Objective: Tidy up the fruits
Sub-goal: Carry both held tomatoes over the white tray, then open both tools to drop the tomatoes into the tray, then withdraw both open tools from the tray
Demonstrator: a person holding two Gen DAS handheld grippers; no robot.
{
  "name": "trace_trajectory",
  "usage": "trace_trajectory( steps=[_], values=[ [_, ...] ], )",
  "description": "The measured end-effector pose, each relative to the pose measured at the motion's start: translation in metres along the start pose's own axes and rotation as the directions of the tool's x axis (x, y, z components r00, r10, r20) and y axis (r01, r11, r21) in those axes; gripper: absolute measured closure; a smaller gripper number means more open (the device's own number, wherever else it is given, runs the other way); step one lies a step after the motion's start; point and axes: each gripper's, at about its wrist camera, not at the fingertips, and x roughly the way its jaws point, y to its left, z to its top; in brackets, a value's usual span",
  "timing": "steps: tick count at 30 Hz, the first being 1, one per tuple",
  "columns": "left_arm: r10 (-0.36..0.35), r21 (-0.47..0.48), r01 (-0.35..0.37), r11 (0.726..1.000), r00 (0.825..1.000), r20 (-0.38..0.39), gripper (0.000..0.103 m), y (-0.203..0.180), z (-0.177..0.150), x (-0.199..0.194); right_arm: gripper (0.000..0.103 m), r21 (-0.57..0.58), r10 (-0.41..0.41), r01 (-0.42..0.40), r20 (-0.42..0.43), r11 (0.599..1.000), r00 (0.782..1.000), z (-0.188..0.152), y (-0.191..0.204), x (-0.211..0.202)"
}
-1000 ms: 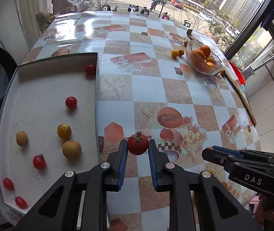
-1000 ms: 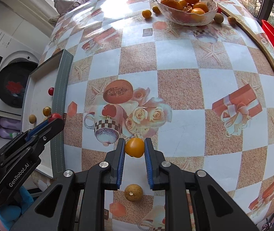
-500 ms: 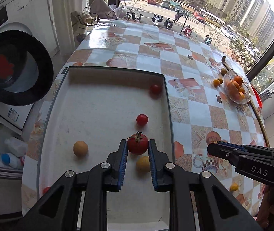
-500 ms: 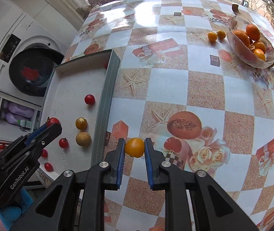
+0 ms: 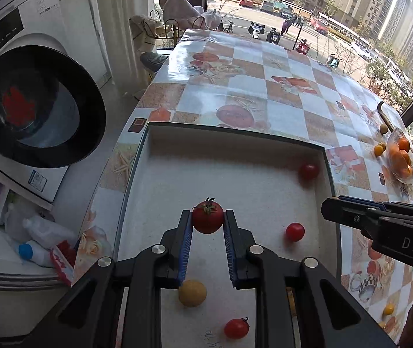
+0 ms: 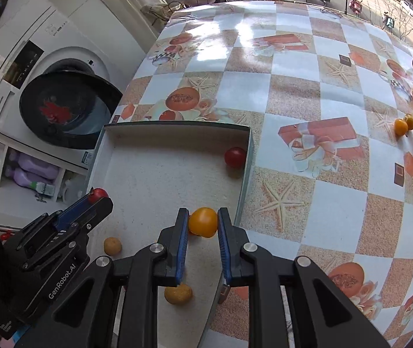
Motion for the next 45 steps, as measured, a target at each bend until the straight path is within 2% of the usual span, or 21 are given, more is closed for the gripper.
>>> trace_trajectory(
  steps=[9, 27, 28, 29, 30, 31, 33, 35, 37, 41, 42, 43, 45],
  values=[
    [0.023, 0.002, -0.023, 1.000, 0.999, -0.045, 0.080, 0.007, 0.001, 0.025, 0.081, 0.000, -0.026, 0.026, -0.027, 1.000, 0.999, 0.015, 0.003, 0.023],
    [0.049, 0.031, -0.047, 0.998, 0.995, -0.083, 0.079, 0.005, -0.005, 0.036, 0.081, -0.020, -0.070, 0.069, -0.069, 0.997, 0.995, 0.016, 0.007, 0.048],
    [0.052, 0.031, -0.050, 0.998, 0.995, -0.086, 0.075, 0.005, -0.005, 0.036, 0.080, -0.017, -0.066, 0.065, -0.072, 0.998, 0.995, 0.017, 0.006, 0.047],
    [0.060, 0.031, -0.058, 0.998, 0.994, -0.089, 0.065, 0.005, -0.005, 0.036, 0.080, -0.013, -0.062, 0.061, -0.074, 0.998, 0.995, 0.017, 0.006, 0.048],
    [0.067, 0.028, -0.065, 0.997, 0.994, -0.082, 0.034, 0.006, -0.005, 0.034, 0.076, -0.010, -0.060, 0.059, -0.072, 0.998, 0.996, 0.017, 0.007, 0.047],
    [0.077, 0.024, -0.075, 0.997, 0.995, -0.058, 0.018, 0.006, -0.005, 0.029, 0.070, -0.009, -0.052, 0.052, -0.068, 0.999, 0.996, 0.017, 0.007, 0.044],
    [0.074, 0.026, -0.074, 0.997, 0.997, -0.025, 0.018, 0.006, -0.004, 0.020, 0.061, -0.018, -0.036, 0.035, -0.057, 0.999, 0.998, 0.016, 0.009, 0.038],
    [0.064, 0.027, -0.064, 0.998, 0.997, -0.036, 0.018, 0.006, -0.004, 0.017, 0.050, -0.034, -0.030, 0.028, -0.041, 0.999, 0.999, 0.014, 0.014, 0.030],
    [0.073, 0.030, -0.072, 0.997, 0.996, -0.050, 0.018, 0.005, -0.005, 0.014, 0.028, -0.042, -0.035, 0.034, -0.023, 0.999, 0.999, 0.011, 0.018, 0.021],
    [0.082, 0.001, -0.082, 0.997, 0.995, -0.056, 0.018, 0.009, -0.013, 0.002, 0.022, -0.036, -0.035, 0.035, -0.010, 0.999, 0.999, -0.001, 0.017, 0.001],
    [0.086, -0.006, -0.087, 0.996, 0.994, -0.064, 0.013, 0.010, -0.016, 0.000, 0.022, -0.035, -0.047, 0.046, -0.014, 0.998, 0.999, -0.007, 0.015, -0.003],
    [0.097, -0.011, -0.098, 0.995, 0.993, -0.074, 0.000, 0.011, -0.019, -0.002, 0.020, -0.032, -0.057, 0.056, -0.022, 0.998, 0.998, -0.011, 0.012, -0.005],
    [0.124, -0.011, -0.126, 0.992, 0.989, -0.084, 0.000, 0.012, -0.026, -0.006, 0.019, -0.014, -0.073, 0.072, -0.046, 0.997, 0.996, -0.023, 0.005, -0.009]
  ],
)
